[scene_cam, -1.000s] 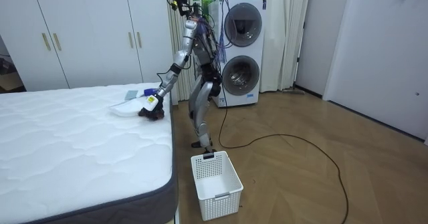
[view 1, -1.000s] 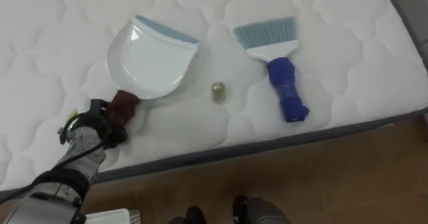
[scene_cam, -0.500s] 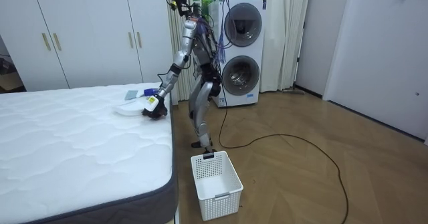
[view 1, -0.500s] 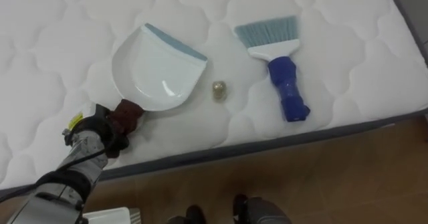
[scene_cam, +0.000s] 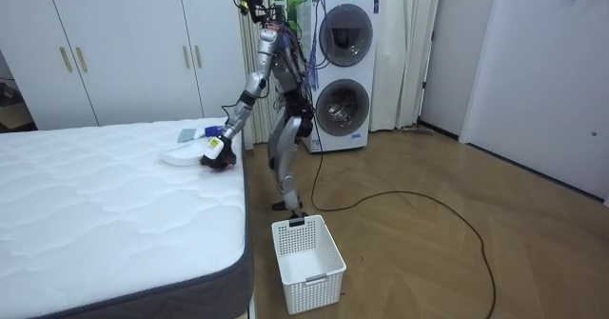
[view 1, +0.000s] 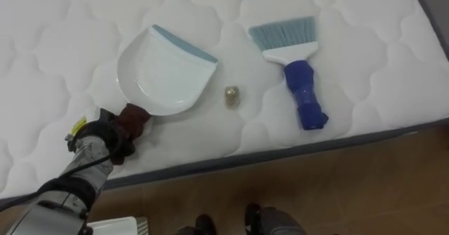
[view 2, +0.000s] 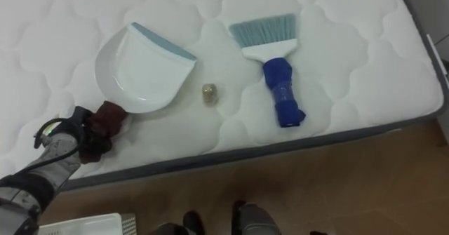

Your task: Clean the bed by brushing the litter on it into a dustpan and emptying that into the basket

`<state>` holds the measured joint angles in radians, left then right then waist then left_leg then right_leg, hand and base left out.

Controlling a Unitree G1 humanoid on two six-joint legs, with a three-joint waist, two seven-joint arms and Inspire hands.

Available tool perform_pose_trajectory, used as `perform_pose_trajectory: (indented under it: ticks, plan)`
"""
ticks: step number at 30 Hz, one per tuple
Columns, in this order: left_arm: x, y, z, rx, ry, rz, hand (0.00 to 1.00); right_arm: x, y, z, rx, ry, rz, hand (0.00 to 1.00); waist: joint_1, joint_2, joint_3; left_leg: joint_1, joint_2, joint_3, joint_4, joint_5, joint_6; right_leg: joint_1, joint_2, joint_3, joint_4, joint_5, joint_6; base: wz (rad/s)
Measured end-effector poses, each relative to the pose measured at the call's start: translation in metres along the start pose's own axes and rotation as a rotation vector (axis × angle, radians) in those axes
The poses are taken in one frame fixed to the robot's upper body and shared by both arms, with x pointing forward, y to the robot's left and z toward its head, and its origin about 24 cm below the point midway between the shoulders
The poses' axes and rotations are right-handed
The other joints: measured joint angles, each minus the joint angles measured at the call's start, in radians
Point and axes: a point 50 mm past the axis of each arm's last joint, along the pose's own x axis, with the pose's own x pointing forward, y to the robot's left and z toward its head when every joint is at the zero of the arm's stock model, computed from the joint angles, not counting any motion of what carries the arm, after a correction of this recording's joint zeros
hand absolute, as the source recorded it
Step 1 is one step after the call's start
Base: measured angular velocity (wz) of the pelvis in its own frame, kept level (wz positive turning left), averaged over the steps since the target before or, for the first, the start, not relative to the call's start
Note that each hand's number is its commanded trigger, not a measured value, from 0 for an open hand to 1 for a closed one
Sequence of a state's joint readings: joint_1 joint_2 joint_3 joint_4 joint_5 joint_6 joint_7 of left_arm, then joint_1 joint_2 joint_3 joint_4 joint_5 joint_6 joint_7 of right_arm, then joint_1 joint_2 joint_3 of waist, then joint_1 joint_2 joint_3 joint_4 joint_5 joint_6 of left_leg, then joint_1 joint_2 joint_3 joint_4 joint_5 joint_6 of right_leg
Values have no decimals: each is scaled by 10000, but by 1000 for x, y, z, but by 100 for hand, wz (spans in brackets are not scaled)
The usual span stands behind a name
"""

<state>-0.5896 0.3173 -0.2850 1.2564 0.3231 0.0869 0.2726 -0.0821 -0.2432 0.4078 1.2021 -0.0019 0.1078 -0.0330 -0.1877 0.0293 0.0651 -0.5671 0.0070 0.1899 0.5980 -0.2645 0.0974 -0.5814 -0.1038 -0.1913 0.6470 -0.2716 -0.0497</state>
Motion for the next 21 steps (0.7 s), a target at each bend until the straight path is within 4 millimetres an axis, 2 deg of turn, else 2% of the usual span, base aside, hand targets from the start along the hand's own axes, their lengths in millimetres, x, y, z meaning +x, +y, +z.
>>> perform_pose_trajectory:
  ticks: [11, 17, 21]
  plan:
    - [1, 6, -3, 284, -5, 170, 100, 0, -1, -1, 281, -20, -36, 0, 102, -3, -2, 303, -12, 185, -236, 1, -1, 146, 26, 183, -61, 8, 15, -3]
    - [3, 16, -9, 1165, -219, 530, 100, 0, -8, 8, 830, -424, -494, 0, 69, 1, -4, 511, -28, 256, -383, 9, -15, 284, 10, 205, -94, 8, 15, -1]
    - [0, 11, -19, 1481, -171, 551, 100, 0, -13, 14, 1362, -803, -726, 0, 151, 22, -18, 740, -66, 250, -583, 26, -37, 479, 7, 205, -235, 2, 26, 0]
